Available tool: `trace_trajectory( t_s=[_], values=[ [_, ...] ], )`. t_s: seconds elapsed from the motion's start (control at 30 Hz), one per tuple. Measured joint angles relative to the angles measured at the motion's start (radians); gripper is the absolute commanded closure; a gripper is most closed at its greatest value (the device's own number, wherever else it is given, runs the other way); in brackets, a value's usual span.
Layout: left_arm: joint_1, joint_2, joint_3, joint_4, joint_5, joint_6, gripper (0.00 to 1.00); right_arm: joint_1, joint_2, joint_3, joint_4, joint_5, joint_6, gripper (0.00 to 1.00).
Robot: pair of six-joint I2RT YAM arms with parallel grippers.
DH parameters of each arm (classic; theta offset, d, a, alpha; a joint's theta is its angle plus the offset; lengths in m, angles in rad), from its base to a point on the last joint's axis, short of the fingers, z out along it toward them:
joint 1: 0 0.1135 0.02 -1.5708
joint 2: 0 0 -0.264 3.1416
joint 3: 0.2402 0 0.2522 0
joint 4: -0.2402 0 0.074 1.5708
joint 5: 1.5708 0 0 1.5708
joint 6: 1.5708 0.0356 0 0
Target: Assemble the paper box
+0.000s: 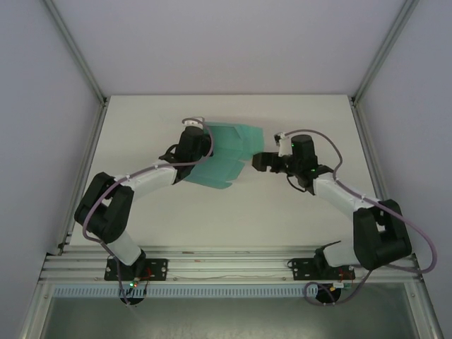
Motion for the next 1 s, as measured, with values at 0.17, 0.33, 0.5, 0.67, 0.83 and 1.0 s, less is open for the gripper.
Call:
trace_trajectory(
  t_s=[0.17,0.33,0.5,0.67,0.83,1.0],
  values=[
    [0.007,0.030,0.021,-0.024,-0.065,-0.002,1.00,0.036,0.079,0.029,0.054,0.132,0.089,0.14],
    [0.006,0.035,0.025,-0.028,-0.080,-0.002,1.00,0.037,0.112,0.043,0.064,0.204,0.142,0.13],
    [0.004,0.036,0.030,-0.029,-0.090,-0.008,1.00,0.040,0.122,0.051,0.098,0.221,0.177,0.13],
    [0.005,0.042,0.043,-0.032,-0.137,-0.008,1.00,0.074,0.158,0.108,0.080,0.302,0.165,0.12],
    [0.005,0.042,0.043,-0.037,-0.167,-0.008,1.00,0.128,0.174,0.167,0.026,0.423,0.119,0.12],
    [0.005,0.042,0.043,-0.041,-0.168,-0.009,1.00,0.147,0.198,0.181,0.024,0.492,0.106,0.09]
  ],
)
